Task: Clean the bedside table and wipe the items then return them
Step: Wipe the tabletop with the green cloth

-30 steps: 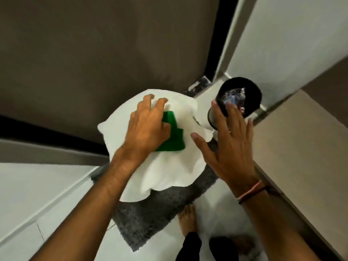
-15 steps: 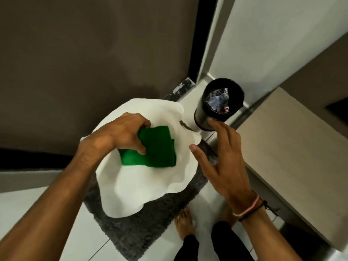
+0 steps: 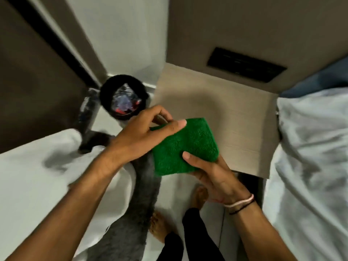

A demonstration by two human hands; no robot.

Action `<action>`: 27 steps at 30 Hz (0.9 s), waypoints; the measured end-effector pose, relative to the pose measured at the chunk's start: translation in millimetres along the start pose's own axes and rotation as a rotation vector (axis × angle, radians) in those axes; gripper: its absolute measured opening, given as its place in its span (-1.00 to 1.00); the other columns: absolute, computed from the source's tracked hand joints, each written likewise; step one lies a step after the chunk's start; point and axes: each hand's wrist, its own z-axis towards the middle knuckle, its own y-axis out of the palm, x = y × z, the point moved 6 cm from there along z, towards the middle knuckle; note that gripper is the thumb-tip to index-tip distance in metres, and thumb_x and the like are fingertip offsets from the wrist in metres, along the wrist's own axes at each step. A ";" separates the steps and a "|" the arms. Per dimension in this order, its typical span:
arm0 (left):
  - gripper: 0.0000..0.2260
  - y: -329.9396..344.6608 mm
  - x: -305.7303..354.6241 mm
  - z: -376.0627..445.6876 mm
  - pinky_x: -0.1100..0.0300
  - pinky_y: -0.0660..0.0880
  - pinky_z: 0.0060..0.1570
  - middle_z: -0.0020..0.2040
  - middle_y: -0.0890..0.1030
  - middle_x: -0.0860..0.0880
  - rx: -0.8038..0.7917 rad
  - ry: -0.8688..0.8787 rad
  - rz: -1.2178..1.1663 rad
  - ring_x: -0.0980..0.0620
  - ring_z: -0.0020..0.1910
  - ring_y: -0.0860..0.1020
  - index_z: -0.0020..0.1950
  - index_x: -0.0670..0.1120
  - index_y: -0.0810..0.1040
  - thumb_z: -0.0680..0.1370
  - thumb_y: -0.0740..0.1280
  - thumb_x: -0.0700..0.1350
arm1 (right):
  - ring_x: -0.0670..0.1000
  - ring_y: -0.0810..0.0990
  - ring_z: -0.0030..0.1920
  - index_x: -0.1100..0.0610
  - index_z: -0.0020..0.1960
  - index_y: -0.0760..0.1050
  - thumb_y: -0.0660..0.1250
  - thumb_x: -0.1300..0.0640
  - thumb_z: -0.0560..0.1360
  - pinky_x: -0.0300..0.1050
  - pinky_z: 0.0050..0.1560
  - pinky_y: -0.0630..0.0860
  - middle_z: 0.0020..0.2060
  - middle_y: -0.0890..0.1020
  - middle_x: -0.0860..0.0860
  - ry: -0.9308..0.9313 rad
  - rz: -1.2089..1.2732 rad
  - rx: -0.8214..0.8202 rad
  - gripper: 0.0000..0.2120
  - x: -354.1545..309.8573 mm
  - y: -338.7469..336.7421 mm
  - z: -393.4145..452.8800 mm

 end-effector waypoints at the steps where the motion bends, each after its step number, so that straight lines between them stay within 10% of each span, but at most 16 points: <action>1: -0.61 17.2 3.8 11.8 0.20 0.53 -0.04 -0.10 0.65 0.08 0.031 0.021 0.019 0.19 -0.06 0.62 -0.06 0.03 0.56 0.45 0.33 0.34 | 0.17 0.67 0.20 0.09 0.20 0.61 0.43 0.30 0.44 0.16 0.18 0.62 0.18 0.70 0.14 0.008 0.035 0.083 -0.65 -0.8 -23.9 -2.2; 6: -0.65 114.8 3.1 64.3 0.37 0.50 -0.15 -0.04 0.61 0.11 0.001 0.055 0.092 0.20 -0.06 0.61 -0.01 0.05 0.53 0.47 0.27 0.31 | 0.02 0.72 0.05 0.23 0.22 0.56 0.41 0.31 0.52 -0.10 -0.02 0.67 0.03 0.72 0.14 -0.194 -0.008 0.606 -0.72 -19.7 -163.0 -33.2; 11: -0.71 146.0 -37.1 91.5 0.03 0.58 0.06 0.10 0.57 0.00 0.076 0.055 0.307 0.02 0.04 0.60 0.12 0.07 0.50 0.54 0.28 0.22 | 0.10 0.54 0.12 0.26 0.31 0.49 0.36 0.40 0.46 -0.16 0.13 0.43 0.11 0.58 0.08 -0.397 -0.883 1.158 -0.58 -38.5 -266.2 -51.0; 14: -0.73 152.5 -58.8 100.5 -0.01 0.53 0.13 0.16 0.53 -0.09 0.104 0.018 0.512 -0.12 0.10 0.57 0.18 0.00 0.48 0.58 0.29 0.12 | 0.32 0.42 0.38 0.20 0.43 0.44 0.45 0.41 0.33 0.13 0.37 0.41 0.42 0.40 0.28 -0.133 -1.204 0.947 -0.32 -2.4 -310.2 -18.2; 17: -0.70 146.9 -72.1 98.7 -0.13 0.51 0.17 0.18 0.50 -0.13 0.155 -0.006 0.714 -0.19 0.16 0.52 0.22 -0.05 0.47 0.61 0.24 0.12 | 0.29 0.38 0.42 0.07 0.42 0.45 0.49 -0.04 0.36 0.27 0.31 0.45 0.46 0.38 0.22 0.032 -1.461 0.719 -0.34 33.0 -309.9 -10.4; 20: -0.63 126.8 -82.7 95.5 -0.13 0.51 0.08 0.18 0.52 -0.16 0.205 0.037 0.896 -0.21 0.14 0.53 0.22 -0.11 0.49 0.60 0.17 0.12 | 0.20 0.42 0.37 0.03 0.43 0.37 0.19 -0.37 0.47 0.21 0.32 0.41 0.39 0.43 0.15 -0.030 -1.381 0.822 -0.32 15.8 -311.2 -17.6; 27: -0.52 62.1 -137.0 99.0 -0.19 0.36 0.23 0.46 0.41 -0.23 0.310 -0.009 1.120 -0.25 0.34 0.45 0.43 -0.16 0.40 0.61 0.12 0.10 | 0.26 0.05 0.61 0.07 0.64 -0.01 -0.02 -0.42 0.53 0.33 0.55 0.11 0.59 0.13 0.27 -0.022 -1.199 0.975 -0.15 44.9 -314.1 31.2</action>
